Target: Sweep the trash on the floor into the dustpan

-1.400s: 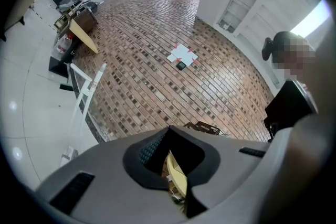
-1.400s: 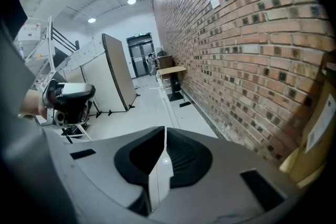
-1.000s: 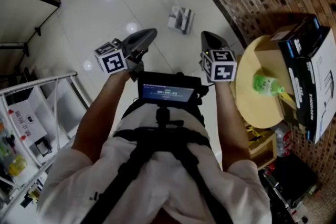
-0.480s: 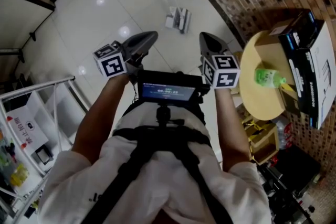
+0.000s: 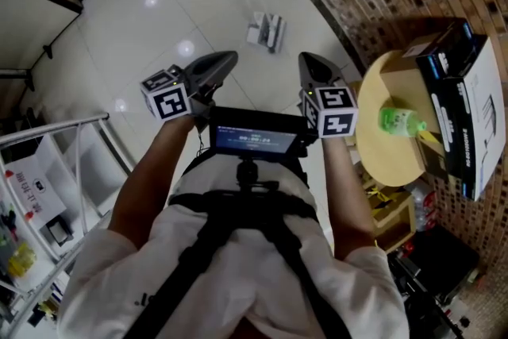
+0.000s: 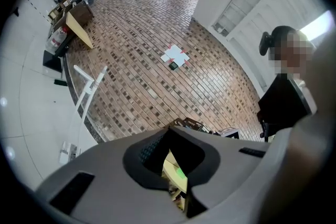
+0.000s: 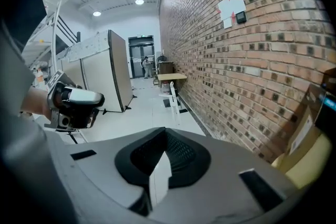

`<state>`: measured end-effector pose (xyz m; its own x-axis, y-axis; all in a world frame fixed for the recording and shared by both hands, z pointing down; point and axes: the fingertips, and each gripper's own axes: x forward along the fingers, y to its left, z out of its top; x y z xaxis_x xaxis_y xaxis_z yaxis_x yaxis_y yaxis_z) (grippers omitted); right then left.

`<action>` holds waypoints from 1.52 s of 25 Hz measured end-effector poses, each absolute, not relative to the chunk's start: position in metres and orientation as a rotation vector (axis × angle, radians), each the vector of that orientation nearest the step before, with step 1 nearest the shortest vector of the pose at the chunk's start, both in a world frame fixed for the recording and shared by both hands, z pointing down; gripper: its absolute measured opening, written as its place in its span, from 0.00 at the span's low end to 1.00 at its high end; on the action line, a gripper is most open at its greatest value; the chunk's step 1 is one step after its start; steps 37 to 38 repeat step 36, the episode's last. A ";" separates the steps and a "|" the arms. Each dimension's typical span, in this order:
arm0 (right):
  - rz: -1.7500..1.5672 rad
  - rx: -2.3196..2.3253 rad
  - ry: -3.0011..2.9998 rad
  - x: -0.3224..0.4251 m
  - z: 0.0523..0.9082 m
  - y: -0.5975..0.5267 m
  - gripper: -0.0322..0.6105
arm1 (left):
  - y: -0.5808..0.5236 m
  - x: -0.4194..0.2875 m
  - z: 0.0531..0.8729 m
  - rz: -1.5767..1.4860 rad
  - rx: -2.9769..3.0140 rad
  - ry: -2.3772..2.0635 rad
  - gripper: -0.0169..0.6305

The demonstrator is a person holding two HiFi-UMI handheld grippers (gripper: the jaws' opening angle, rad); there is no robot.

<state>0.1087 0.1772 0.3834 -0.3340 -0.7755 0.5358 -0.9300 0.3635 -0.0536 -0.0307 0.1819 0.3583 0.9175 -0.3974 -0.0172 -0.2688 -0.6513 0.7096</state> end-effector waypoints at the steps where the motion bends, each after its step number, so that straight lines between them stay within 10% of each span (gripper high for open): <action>1: 0.488 1.478 -2.210 0.114 0.382 0.176 0.05 | 0.182 -0.026 0.357 -0.214 2.322 -0.478 0.03; 38: 0.501 1.425 -2.233 0.114 0.376 0.180 0.05 | 0.183 -0.012 0.351 -0.165 2.334 -0.475 0.03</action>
